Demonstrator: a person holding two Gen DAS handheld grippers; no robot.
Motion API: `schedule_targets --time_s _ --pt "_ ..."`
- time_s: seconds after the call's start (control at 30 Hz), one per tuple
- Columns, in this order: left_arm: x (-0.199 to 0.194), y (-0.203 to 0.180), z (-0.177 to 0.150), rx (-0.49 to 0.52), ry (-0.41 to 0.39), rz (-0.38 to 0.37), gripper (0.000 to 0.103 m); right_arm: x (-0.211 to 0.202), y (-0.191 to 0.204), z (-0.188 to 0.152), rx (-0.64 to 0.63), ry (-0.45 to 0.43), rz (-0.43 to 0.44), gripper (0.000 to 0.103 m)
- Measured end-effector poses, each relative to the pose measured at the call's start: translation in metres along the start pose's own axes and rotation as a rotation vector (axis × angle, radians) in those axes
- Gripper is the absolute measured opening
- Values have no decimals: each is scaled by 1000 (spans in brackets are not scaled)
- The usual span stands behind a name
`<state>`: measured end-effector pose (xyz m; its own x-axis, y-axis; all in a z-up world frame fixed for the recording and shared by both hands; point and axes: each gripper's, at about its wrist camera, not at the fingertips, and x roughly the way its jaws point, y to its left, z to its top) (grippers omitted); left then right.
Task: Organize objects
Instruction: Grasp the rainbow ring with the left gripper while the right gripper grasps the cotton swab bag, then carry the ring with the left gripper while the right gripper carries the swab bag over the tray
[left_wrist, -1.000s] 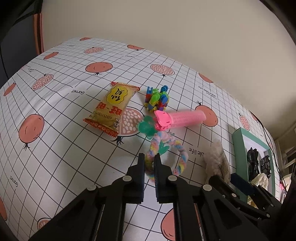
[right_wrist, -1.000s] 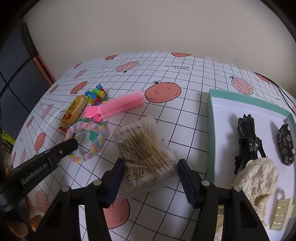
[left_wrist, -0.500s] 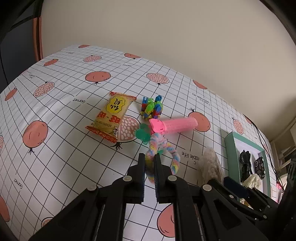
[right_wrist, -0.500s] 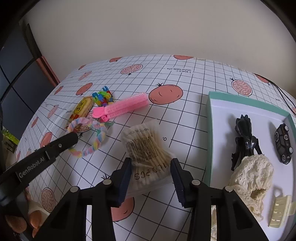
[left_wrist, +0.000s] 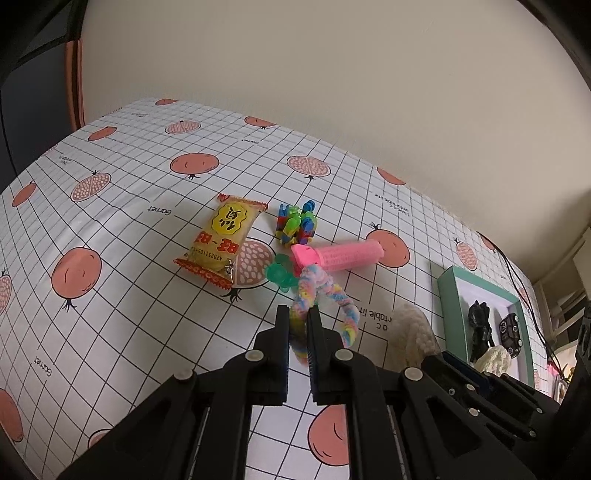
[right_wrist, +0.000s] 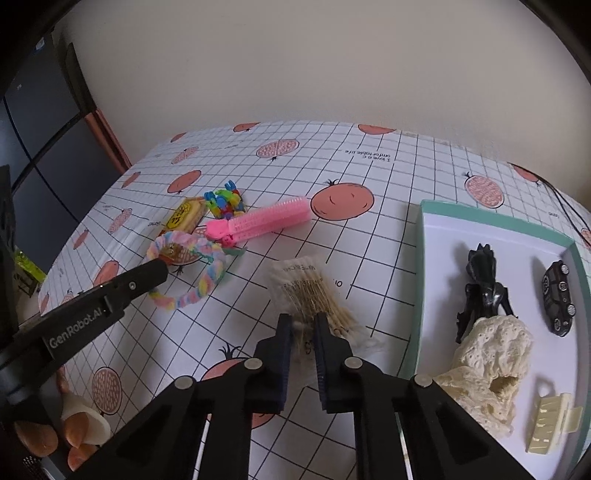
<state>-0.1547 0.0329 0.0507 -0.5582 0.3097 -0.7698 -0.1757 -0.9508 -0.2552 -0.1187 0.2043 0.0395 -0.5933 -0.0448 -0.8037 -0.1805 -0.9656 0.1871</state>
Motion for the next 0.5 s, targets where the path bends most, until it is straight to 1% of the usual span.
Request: schedule_targets --time_s 0.27,0.5 --pt "-9 -2 1 4 -16 -11 8 -12 -9 1 26 -22 12 9" --pt "-19 -6 -1 2 -24 -19 8 -24 -8 1 16 -39 15 6"
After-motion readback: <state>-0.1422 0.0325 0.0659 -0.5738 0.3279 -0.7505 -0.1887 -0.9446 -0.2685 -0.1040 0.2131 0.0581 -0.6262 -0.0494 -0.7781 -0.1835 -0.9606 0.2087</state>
